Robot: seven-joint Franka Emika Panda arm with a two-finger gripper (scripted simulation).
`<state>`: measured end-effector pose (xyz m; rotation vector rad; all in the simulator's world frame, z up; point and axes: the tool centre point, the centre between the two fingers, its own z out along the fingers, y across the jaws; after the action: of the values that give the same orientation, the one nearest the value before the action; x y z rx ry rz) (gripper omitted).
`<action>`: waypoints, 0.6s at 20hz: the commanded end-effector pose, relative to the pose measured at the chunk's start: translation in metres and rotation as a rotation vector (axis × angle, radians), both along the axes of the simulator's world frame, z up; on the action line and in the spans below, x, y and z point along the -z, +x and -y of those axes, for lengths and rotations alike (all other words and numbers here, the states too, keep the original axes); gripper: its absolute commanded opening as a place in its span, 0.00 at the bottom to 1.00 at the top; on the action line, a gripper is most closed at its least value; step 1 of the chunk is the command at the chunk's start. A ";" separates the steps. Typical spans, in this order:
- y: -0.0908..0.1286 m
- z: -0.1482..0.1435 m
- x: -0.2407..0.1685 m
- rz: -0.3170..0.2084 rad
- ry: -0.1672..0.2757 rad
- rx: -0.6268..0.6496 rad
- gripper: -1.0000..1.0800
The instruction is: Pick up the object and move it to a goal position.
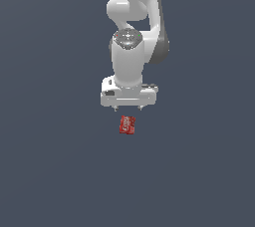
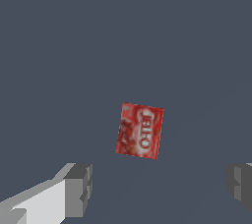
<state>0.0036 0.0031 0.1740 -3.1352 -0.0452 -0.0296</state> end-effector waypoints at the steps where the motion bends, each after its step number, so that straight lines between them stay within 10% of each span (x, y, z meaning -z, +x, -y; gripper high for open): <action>1: 0.000 0.000 0.000 0.000 0.000 0.000 0.96; 12: -0.001 0.020 -0.003 -0.003 -0.036 0.022 0.96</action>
<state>0.0026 -0.0157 0.1768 -3.1688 -0.0126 -0.0255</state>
